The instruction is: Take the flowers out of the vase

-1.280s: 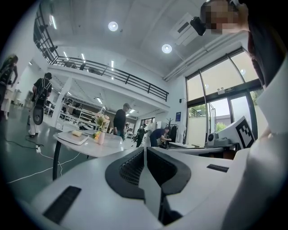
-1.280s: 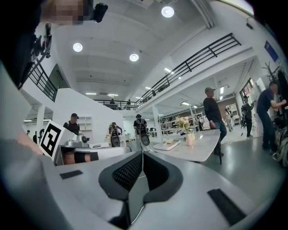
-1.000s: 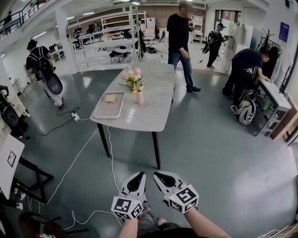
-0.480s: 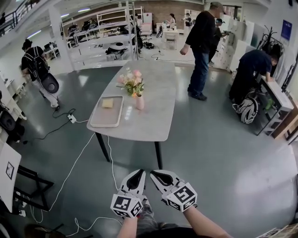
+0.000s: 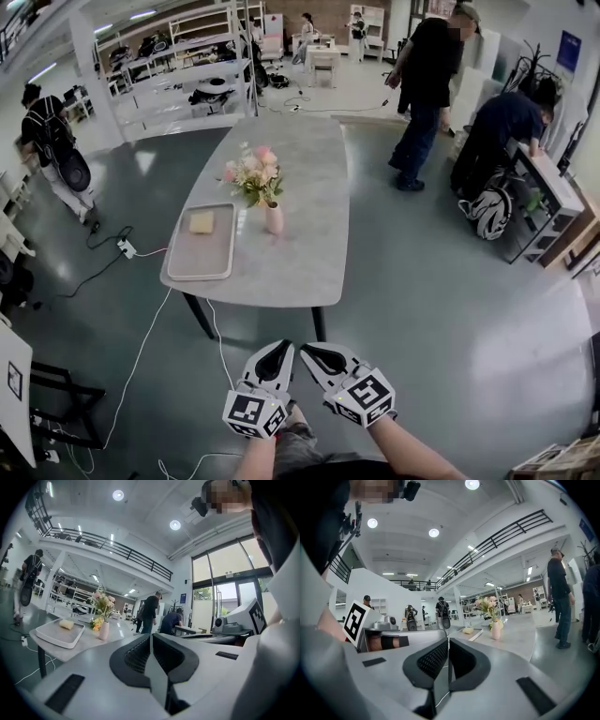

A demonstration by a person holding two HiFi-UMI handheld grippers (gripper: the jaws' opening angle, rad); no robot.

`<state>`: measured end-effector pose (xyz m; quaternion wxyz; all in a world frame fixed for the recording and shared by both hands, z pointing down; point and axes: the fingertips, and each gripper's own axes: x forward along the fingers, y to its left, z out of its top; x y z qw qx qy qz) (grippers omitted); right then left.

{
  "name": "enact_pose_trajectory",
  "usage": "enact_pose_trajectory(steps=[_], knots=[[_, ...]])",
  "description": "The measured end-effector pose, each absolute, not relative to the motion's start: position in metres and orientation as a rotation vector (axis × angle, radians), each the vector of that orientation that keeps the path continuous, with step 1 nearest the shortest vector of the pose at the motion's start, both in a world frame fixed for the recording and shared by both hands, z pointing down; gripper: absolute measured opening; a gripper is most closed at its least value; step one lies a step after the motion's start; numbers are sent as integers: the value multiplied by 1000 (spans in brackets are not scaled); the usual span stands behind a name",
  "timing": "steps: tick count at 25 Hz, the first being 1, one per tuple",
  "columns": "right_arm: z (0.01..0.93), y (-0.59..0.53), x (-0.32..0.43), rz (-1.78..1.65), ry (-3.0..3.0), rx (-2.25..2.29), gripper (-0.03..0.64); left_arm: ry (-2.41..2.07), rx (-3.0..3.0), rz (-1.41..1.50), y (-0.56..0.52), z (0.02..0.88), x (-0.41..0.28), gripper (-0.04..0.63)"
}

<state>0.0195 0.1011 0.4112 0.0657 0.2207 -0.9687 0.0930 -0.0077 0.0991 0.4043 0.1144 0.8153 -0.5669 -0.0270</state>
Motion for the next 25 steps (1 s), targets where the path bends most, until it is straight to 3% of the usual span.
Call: enact_pose_trajectory(steps=[15, 25], knots=[[429, 27, -59, 348, -2894, 747, 23, -1593, 2409, -38, 26, 421, -85, 31], [427, -5, -74, 318, -2892, 804, 23, -1535, 2441, -61, -12, 424, -98, 31]])
